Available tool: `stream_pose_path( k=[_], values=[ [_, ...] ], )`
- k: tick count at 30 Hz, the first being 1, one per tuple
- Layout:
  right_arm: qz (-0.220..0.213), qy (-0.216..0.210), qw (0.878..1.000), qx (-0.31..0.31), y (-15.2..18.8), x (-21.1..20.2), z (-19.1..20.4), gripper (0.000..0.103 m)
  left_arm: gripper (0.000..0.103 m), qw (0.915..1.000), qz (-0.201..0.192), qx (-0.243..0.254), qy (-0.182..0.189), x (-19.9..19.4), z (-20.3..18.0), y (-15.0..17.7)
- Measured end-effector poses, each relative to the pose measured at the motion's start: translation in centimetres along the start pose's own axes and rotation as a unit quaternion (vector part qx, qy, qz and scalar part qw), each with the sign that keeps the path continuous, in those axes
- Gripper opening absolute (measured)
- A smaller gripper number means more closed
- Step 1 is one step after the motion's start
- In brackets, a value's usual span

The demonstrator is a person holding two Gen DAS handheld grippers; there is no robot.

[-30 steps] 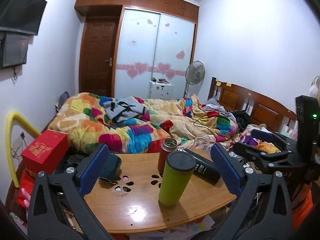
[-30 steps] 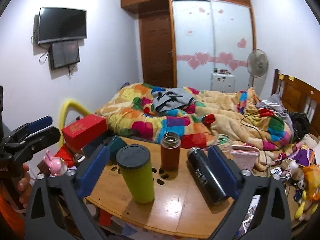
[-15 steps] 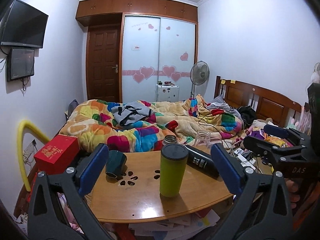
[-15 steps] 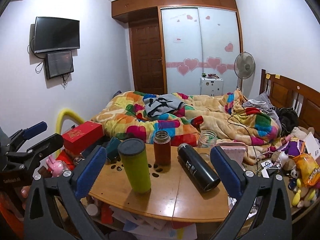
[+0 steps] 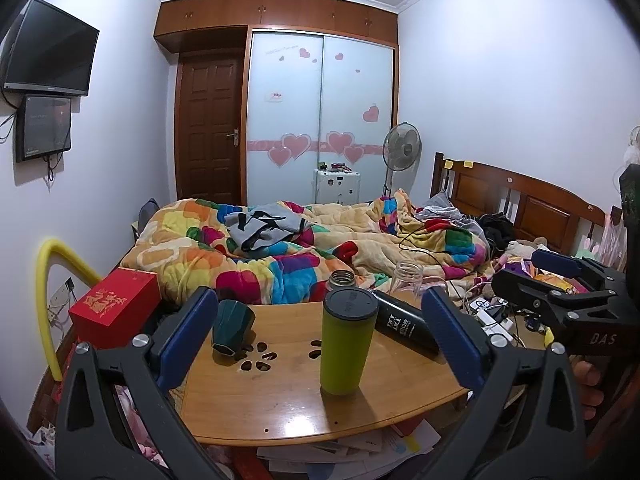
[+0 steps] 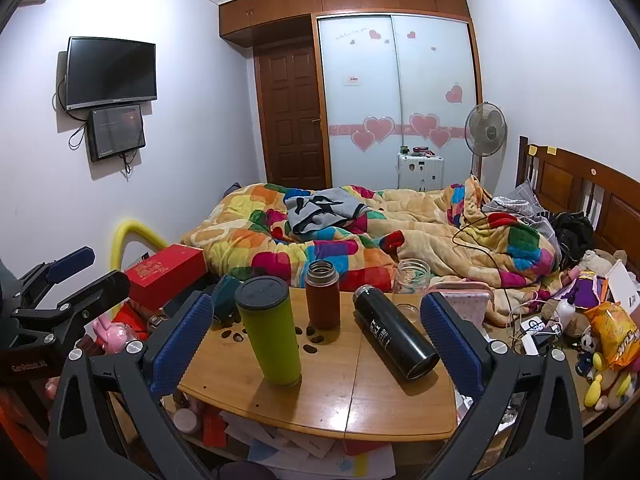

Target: Flip cup upside down

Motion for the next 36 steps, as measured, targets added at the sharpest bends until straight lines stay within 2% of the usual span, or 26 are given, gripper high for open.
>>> stream_pose_path(
  k=[36],
  values=[
    [-0.005,-0.002,1.0,0.01,-1.1,0.3,-0.3,0.103,0.103,1.0,-0.002,-0.004,-0.001,0.2,0.5,-0.3]
  ],
)
Point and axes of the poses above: each gripper's, at about its wrist camera, not at the fingertips, and x roughly the way its jaws point, z to its left, y to its underside, the point moved 5 cm from there along x, roughly the way its jaws point, and after that the axes turned 5 degrees about -x, right-handed, at the moved point
